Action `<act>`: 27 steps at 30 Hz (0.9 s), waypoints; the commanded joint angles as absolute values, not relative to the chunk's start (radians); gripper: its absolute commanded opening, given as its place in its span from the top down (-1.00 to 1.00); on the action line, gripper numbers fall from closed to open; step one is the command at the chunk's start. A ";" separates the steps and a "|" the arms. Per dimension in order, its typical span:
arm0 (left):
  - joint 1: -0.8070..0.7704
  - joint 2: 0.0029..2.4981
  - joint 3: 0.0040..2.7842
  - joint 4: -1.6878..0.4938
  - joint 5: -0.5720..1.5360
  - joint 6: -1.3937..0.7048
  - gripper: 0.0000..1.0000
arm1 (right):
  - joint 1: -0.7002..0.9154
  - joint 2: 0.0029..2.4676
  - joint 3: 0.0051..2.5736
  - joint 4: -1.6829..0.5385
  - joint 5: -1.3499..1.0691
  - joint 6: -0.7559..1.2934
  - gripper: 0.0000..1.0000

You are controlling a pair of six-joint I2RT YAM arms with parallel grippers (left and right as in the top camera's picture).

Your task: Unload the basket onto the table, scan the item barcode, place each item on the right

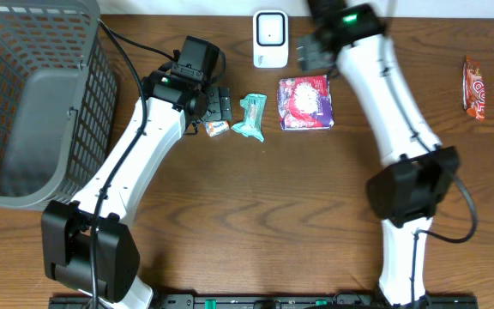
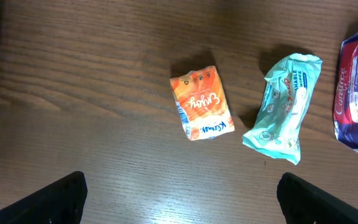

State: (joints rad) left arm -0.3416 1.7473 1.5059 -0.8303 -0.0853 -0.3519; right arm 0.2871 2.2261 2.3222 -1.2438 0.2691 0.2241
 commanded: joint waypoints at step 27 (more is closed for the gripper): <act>-0.338 1.754 1.522 -0.833 -0.098 -0.357 -0.96 | 0.047 2.222 1.598 -0.741 -0.687 0.201 0.98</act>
